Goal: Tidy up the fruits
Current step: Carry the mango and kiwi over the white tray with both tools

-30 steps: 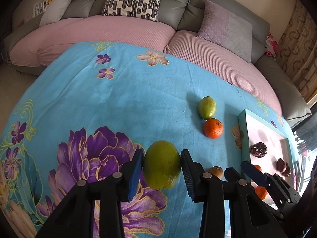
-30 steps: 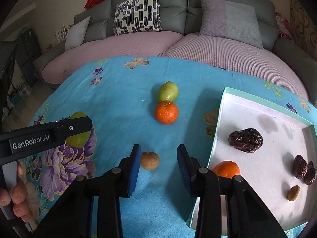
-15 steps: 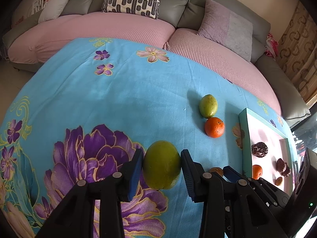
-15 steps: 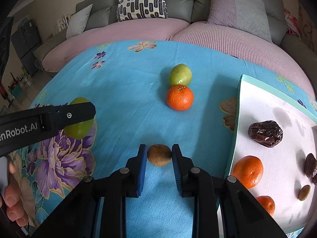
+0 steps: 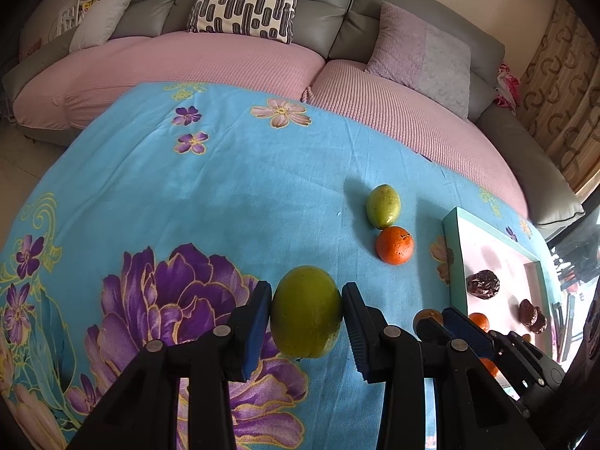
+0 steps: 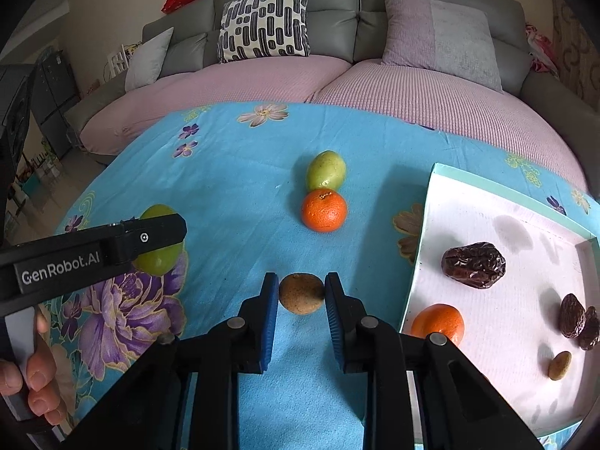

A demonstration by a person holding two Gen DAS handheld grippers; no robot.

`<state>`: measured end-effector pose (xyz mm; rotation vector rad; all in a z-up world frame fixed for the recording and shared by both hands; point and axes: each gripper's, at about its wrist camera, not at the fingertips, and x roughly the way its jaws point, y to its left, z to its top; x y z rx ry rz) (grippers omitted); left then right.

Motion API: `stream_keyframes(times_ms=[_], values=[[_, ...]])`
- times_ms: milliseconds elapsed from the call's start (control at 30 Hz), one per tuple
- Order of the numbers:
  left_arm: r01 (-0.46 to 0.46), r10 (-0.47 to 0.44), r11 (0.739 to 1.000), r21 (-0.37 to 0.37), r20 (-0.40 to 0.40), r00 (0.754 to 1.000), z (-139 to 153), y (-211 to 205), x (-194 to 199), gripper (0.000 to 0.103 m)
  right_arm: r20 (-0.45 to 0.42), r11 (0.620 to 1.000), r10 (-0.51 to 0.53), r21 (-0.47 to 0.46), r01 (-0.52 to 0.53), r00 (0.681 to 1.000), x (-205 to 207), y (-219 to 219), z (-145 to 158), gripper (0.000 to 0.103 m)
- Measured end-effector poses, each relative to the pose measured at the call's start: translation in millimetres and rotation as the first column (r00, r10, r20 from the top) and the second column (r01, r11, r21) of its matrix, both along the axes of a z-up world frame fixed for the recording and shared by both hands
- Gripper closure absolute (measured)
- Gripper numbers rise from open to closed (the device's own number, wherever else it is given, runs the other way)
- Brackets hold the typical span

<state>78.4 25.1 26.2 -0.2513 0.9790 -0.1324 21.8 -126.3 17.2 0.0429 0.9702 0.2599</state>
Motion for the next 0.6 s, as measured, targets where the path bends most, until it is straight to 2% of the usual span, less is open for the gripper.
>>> stream_keyframes(times_ms=[267,433,600], values=[[0.047,-0.047,0.999,-0.003,0.027,0.999,9.5,-16.1,-2.5,0.062,0.038,0.998,-0.068,0.002,0.068,0.997,-2.8,-27.0,15.5,0.077],[0.098,-0.097,0.995,-0.005,0.048,0.994,16.3,-35.3,-4.9,0.062,0.050,0.985,-0.175,0.001,0.175,0.983,-6.2,-65.3,22.3,0.077],[0.148,-0.146,0.989,-0.017,0.063,0.987,19.6,-61.8,-7.0,0.062,0.066,0.955,-0.297,0.004,0.297,0.953,-15.3,-113.0,30.5,0.077]])
